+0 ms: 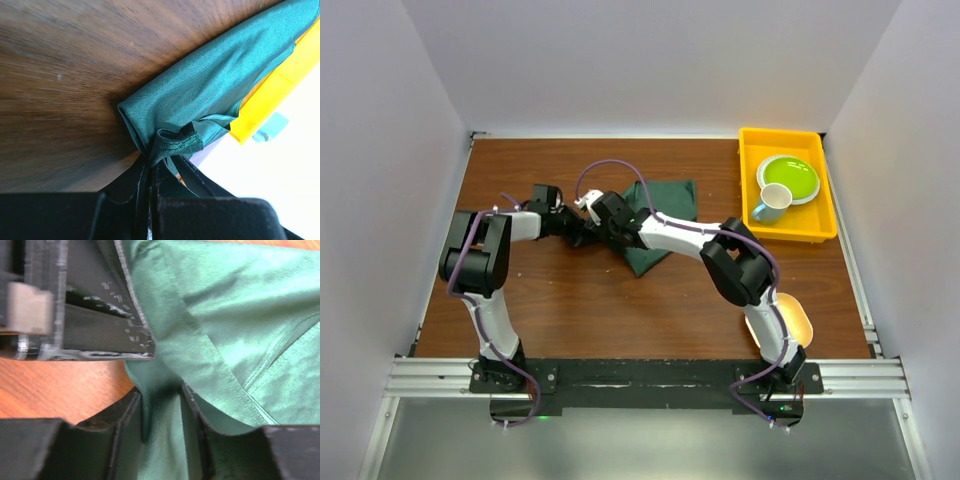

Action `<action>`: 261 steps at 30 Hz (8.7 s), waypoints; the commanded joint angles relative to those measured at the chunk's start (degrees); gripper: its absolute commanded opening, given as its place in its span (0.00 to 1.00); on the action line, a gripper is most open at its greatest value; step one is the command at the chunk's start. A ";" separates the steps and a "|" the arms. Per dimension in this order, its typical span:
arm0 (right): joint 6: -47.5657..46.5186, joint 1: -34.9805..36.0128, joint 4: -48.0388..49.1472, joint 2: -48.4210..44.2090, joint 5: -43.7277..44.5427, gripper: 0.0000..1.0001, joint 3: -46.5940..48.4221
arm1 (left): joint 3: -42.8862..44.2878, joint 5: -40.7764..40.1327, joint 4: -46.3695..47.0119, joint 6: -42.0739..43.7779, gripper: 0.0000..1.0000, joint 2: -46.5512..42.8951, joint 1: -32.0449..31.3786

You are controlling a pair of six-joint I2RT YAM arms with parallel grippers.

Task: Fold the napkin, place the utensils inside, and roll it up
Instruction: Roll the napkin with the utensil

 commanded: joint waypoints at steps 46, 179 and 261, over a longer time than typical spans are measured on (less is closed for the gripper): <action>28.78 -22.62 4.46 7.74 -53.50 0.00 -6.58 | 1.08 1.20 -4.31 19.15 0.37 -12.01 -3.66; 2.66 -9.00 -16.91 -7.56 -30.99 0.00 -2.35 | -10.78 -2.32 4.83 -12.76 0.00 -2.35 -8.23; 17.85 -17.16 -4.45 -0.18 -56.70 0.00 -3.22 | 5.21 -6.97 -17.85 22.74 0.45 -18.44 -3.04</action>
